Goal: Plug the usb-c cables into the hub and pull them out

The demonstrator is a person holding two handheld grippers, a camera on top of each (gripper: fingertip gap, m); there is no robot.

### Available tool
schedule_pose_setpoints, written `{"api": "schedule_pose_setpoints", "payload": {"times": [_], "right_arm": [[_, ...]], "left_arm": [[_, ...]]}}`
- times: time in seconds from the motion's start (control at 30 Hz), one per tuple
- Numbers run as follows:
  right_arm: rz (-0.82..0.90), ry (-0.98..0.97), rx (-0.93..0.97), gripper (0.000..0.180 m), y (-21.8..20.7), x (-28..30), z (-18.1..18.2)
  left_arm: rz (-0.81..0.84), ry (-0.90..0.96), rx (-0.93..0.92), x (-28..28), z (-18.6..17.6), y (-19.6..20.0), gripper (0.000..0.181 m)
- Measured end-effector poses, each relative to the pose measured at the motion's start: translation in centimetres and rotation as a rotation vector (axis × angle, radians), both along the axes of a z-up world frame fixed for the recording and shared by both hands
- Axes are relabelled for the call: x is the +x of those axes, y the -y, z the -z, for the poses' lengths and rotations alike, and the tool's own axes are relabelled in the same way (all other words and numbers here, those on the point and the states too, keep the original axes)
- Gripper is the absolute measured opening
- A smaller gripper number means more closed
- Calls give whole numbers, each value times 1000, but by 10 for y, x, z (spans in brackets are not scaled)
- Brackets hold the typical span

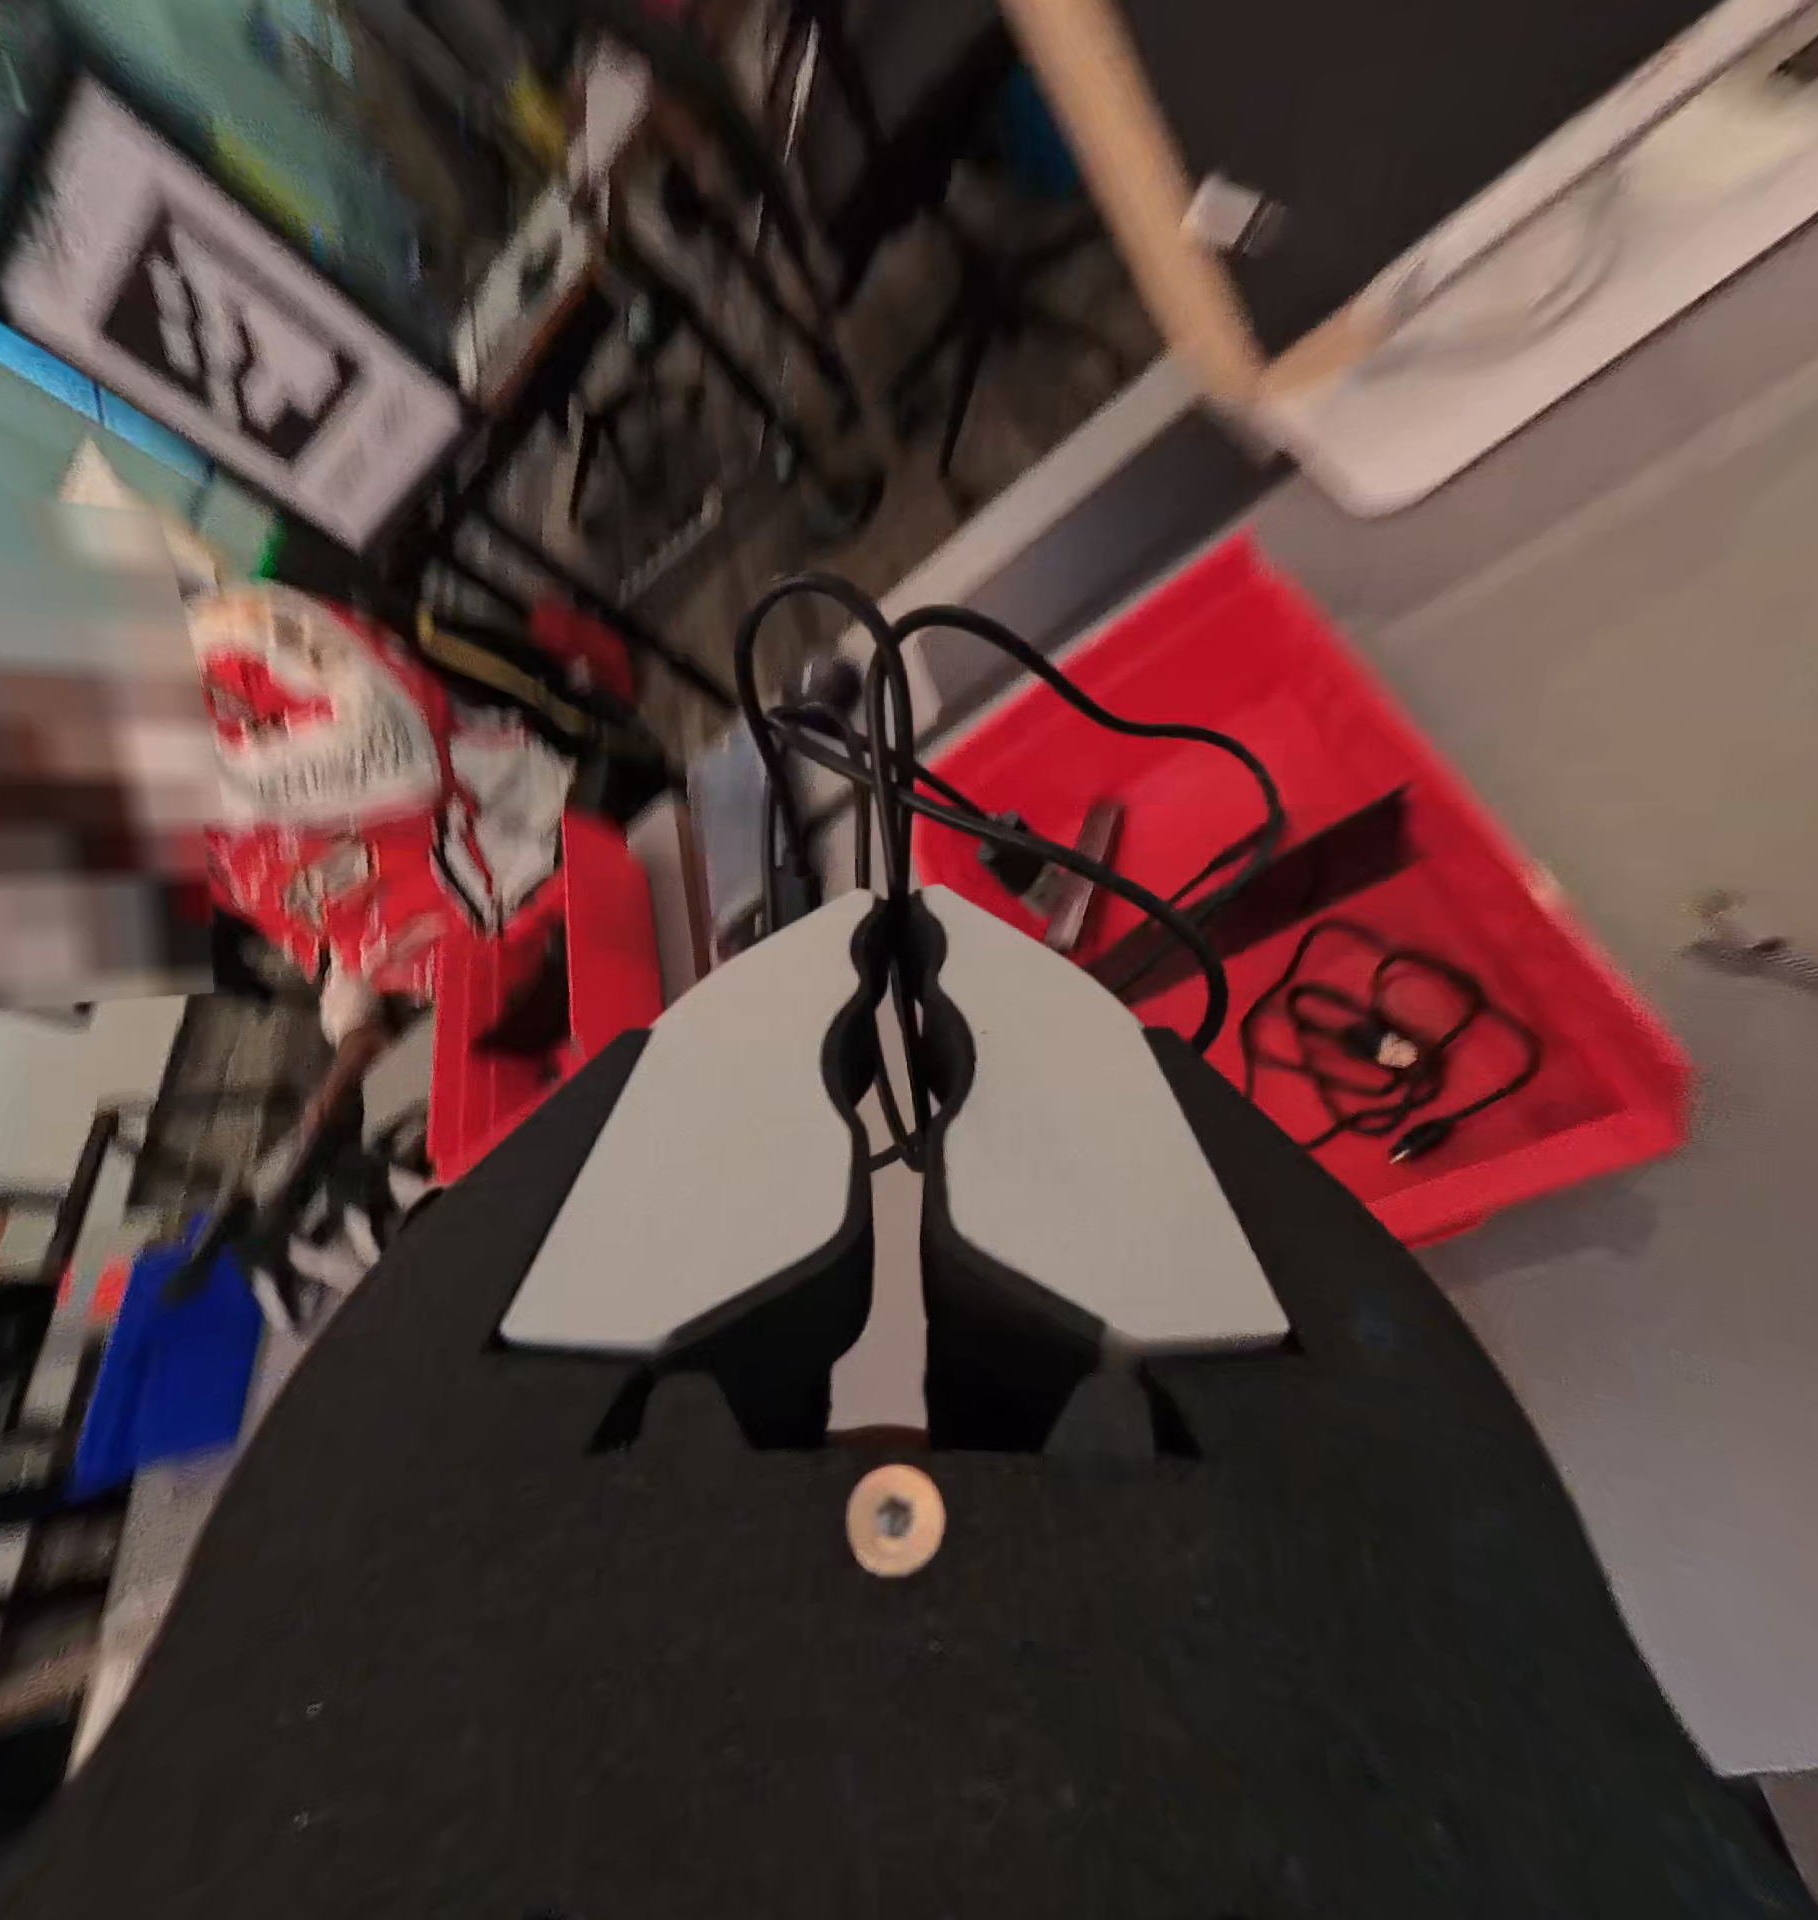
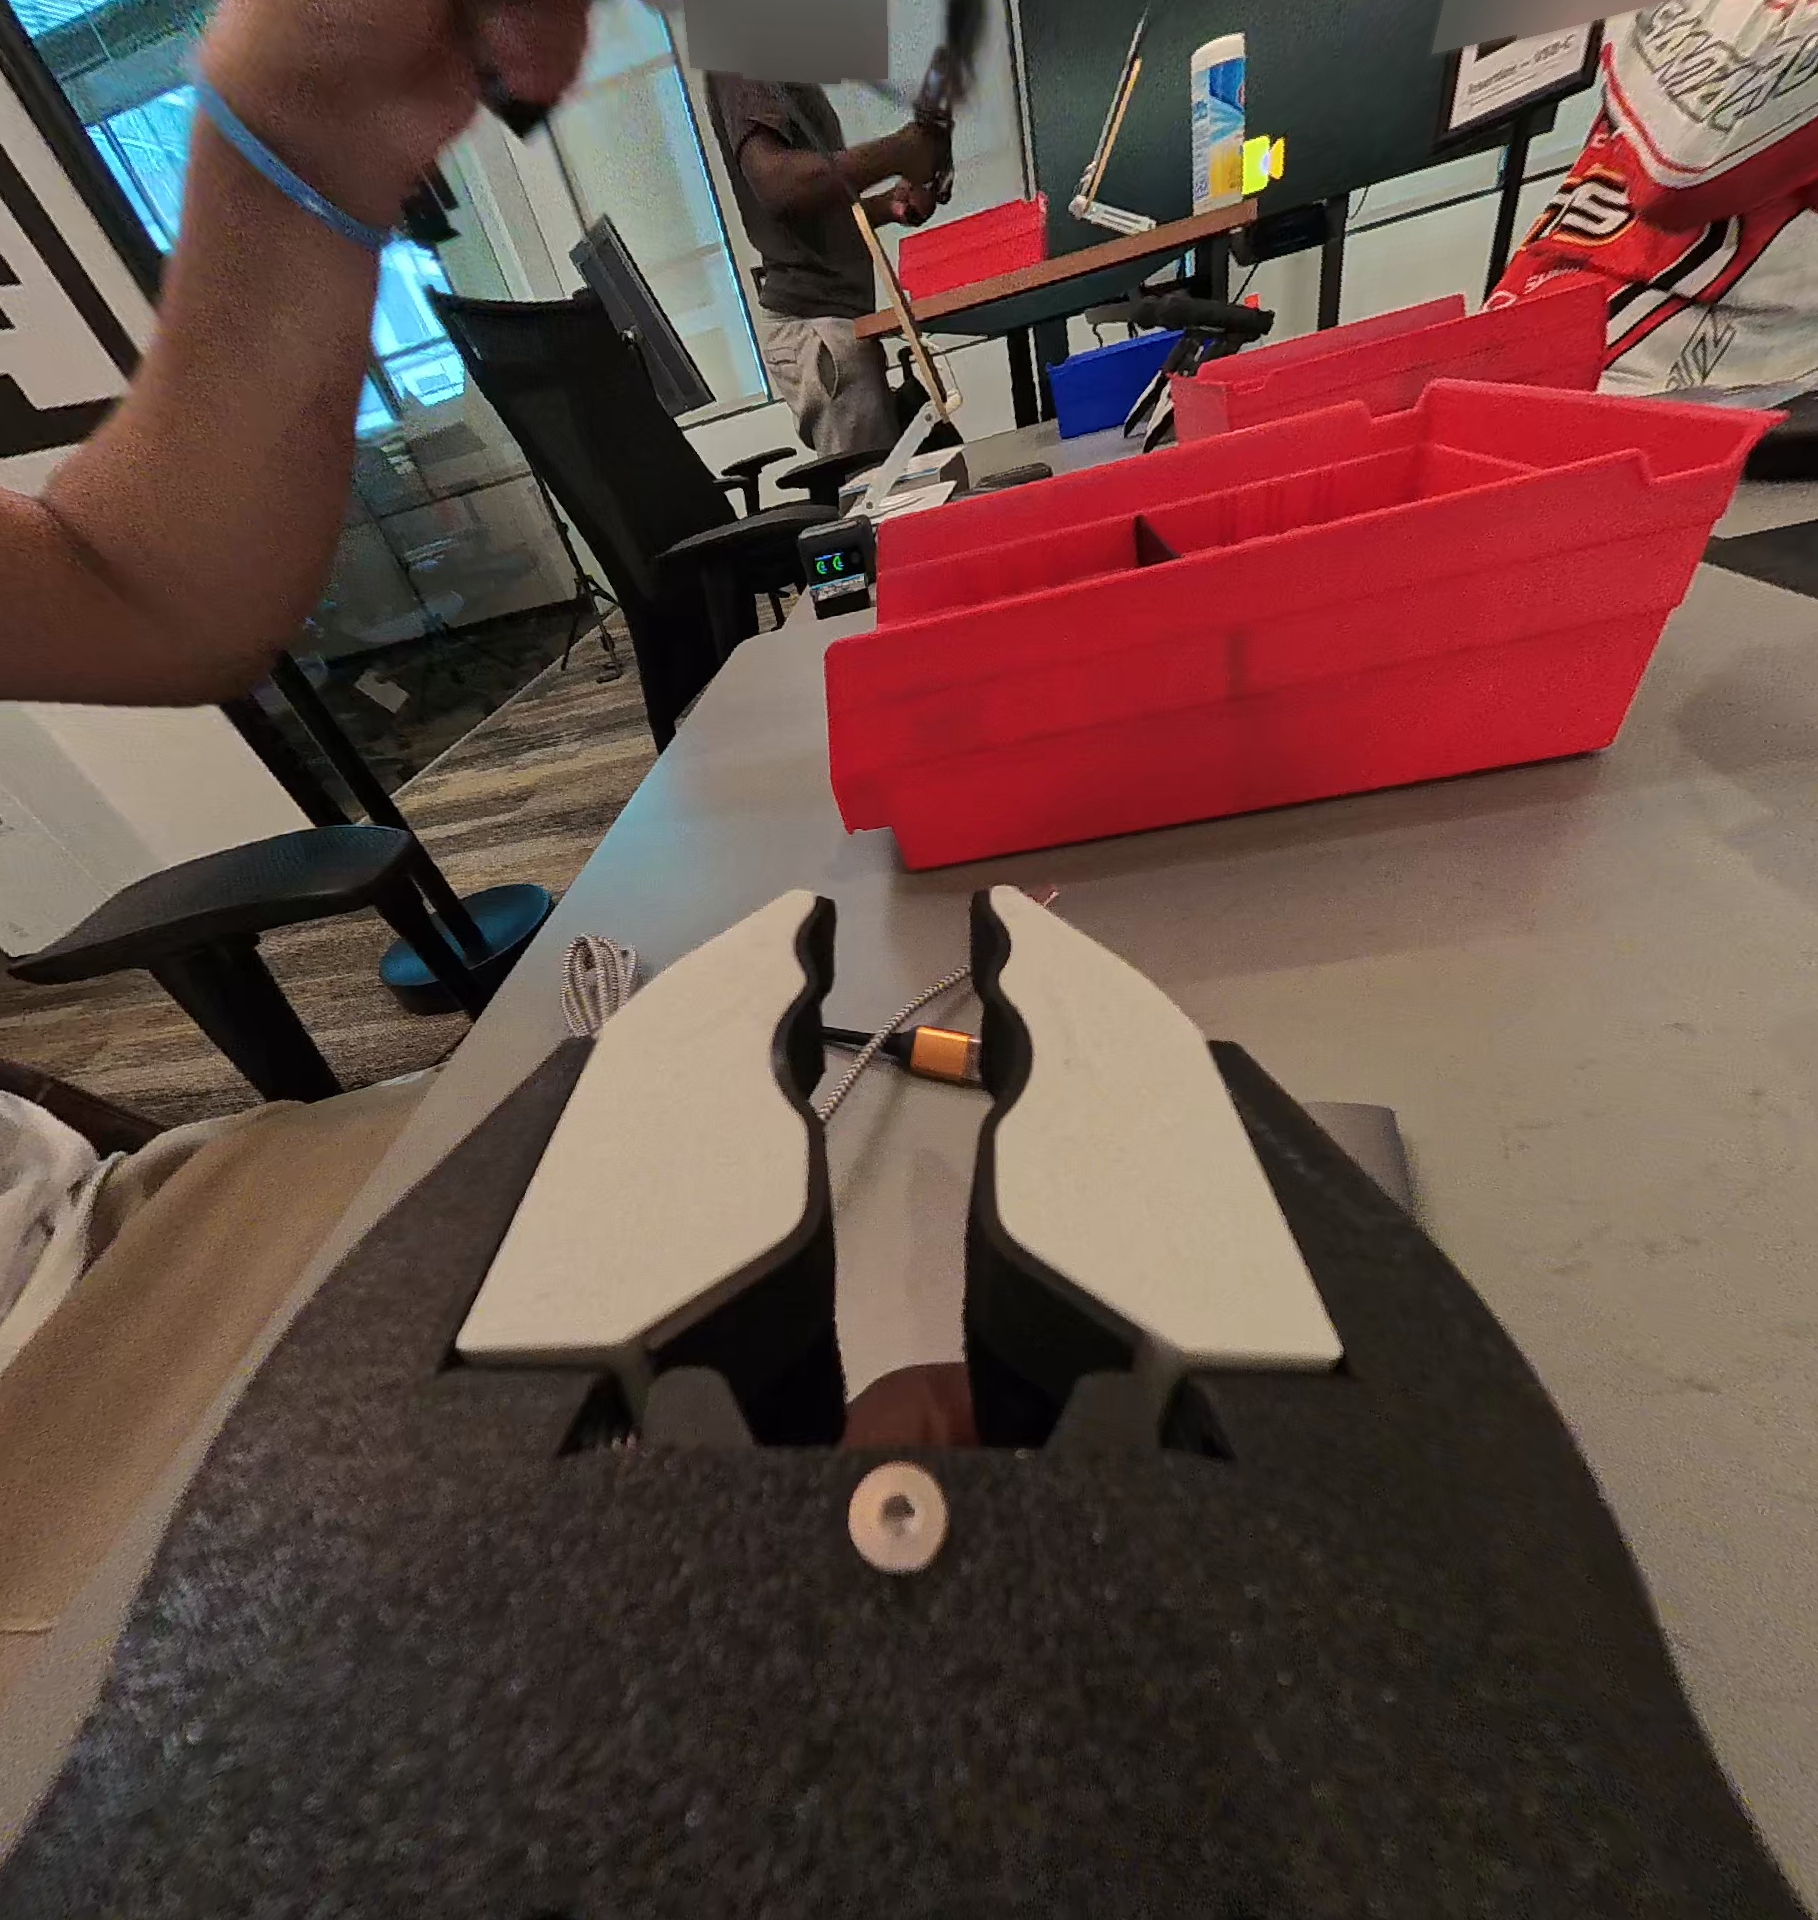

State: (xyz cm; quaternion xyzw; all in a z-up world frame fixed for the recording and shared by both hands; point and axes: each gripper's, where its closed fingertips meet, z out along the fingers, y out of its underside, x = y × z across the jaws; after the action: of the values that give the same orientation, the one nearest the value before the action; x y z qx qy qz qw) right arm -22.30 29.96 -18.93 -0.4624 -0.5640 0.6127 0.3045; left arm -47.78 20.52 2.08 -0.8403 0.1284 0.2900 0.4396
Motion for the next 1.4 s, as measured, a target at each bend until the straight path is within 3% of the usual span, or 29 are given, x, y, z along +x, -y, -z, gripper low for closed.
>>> {"api": "schedule_pose_setpoints", "payload": {"times": [0.1,0.2,0.43,0.53,0.6,0.73,0.87,0.97,1.1,1.2,1.3,1.4], "right_arm": [[43,-14,26,24,-9,1,-2],[86,-39,14,23,-19,3,-6],[174,-75,31,22,-36,6,-16],[253,-46,61,22,-51,6,-13],[396,51,110,25,-73,4,0],[526,300,368,34,-93,12,26],[460,612,511,39,-84,33,56],[434,632,487,39,-86,36,67],[401,705,474,45,-93,43,89],[406,716,487,44,-93,42,94],[367,703,410,22,-85,37,96],[368,727,381,22,-85,37,96]], "left_arm": [[217,-62,68,66,-37,10,2],[466,-168,22,141,-21,16,2],[845,-269,-352,245,134,13,2],[843,-350,-543,243,197,8,2],[865,-359,-667,240,236,10,2],[808,-259,-787,230,284,7,5],[734,-13,-663,231,281,-6,28],[720,246,-476,240,251,-25,28],[692,435,-350,242,230,-47,31],[652,425,-346,236,232,-54,32],[659,415,-327,236,234,-59,31],[638,404,-338,237,241,-63,32]]}}
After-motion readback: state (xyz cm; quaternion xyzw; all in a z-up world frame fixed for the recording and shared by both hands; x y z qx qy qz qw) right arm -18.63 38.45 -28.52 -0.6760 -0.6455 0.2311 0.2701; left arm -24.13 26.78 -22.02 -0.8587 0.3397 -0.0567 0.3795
